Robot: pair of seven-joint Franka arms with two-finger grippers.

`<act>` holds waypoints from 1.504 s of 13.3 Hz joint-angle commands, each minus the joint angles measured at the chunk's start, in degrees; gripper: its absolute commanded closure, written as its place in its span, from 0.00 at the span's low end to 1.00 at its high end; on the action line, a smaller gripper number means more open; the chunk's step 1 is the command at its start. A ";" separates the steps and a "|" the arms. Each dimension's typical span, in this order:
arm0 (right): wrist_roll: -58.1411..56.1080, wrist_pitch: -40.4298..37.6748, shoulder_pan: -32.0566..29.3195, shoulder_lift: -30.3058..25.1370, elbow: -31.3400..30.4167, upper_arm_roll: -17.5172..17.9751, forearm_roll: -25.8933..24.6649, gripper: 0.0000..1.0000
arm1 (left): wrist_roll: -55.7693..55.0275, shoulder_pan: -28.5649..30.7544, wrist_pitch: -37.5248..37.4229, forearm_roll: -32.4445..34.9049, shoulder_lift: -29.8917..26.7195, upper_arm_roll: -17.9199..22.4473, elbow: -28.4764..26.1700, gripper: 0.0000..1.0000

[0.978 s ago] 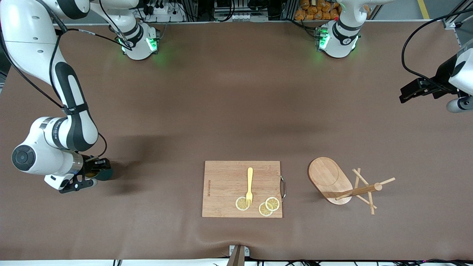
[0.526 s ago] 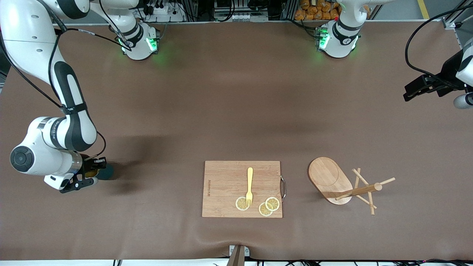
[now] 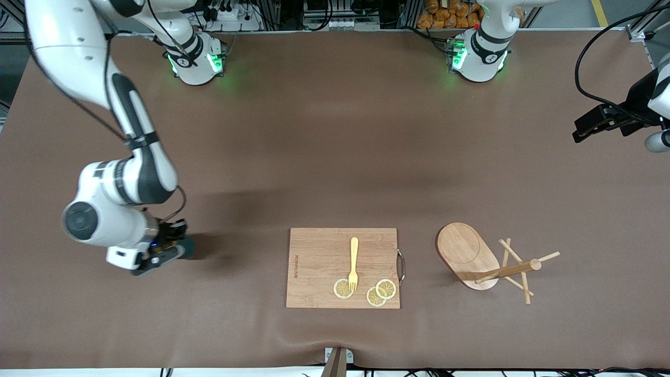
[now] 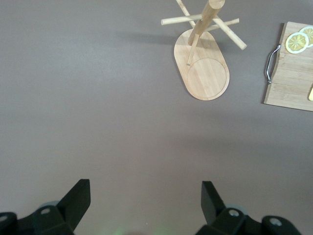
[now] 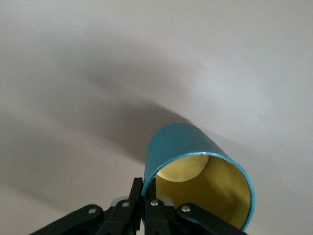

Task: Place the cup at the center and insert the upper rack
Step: 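Carry the teal mug with the right gripper to the table center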

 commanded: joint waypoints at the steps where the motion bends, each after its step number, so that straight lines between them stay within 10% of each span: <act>1: 1.21 -2.68 6.91 -3.92 -1.01 -0.59 0.66 1.00 | 1.03 0.30 -0.20 -0.41 -0.28 -0.05 0.26 0.00; 12: 28.45 -3.13 38.62 -2.70 -0.58 -0.85 -0.21 1.00 | 1.12 0.38 -0.29 -0.14 -0.72 0.38 0.43 0.00; 20: 38.83 -3.13 48.58 0.20 -0.22 -0.94 0.05 1.00 | 1.12 0.38 -0.20 -0.23 -0.46 0.21 0.52 0.00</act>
